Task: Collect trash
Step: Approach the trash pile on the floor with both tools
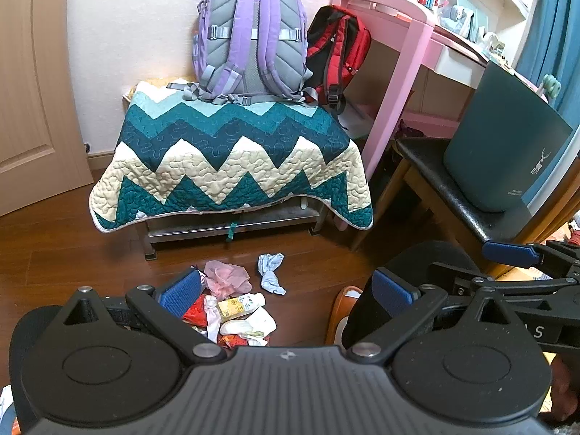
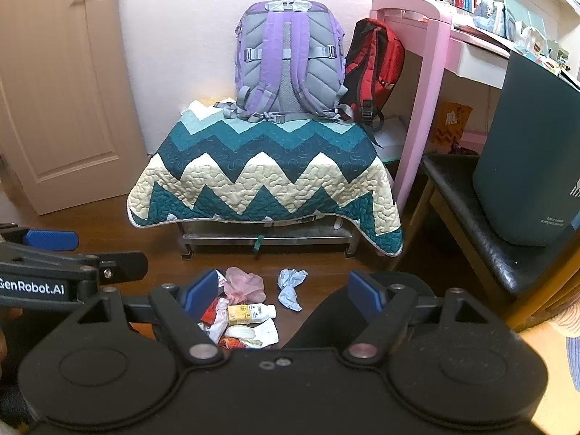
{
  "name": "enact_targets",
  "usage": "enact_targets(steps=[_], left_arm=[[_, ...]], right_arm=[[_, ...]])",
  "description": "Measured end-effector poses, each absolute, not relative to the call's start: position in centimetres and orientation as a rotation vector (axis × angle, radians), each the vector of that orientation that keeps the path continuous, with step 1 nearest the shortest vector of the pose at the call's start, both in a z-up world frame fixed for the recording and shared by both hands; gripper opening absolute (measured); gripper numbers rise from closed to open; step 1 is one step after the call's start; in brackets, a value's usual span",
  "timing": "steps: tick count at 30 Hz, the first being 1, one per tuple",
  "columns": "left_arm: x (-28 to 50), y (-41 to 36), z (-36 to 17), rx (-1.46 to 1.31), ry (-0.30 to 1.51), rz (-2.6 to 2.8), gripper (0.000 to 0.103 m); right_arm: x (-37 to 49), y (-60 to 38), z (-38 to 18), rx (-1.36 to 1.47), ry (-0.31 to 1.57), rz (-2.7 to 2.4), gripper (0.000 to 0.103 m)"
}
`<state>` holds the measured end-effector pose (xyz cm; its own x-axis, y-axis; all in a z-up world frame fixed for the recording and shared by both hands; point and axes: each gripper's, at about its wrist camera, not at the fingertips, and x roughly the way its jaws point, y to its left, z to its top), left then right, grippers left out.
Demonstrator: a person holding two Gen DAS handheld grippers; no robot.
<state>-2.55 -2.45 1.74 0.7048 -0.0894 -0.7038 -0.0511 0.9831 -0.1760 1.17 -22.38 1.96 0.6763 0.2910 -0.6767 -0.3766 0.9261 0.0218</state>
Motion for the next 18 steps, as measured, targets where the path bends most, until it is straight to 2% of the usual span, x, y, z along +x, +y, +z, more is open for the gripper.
enact_targets(steps=[18], left_arm=[[-0.4, -0.4, -0.2, -0.254, 0.848, -0.01, 0.101]], right_arm=[[3.7, -20.3, 0.5, -0.182, 0.804, 0.417, 0.078]])
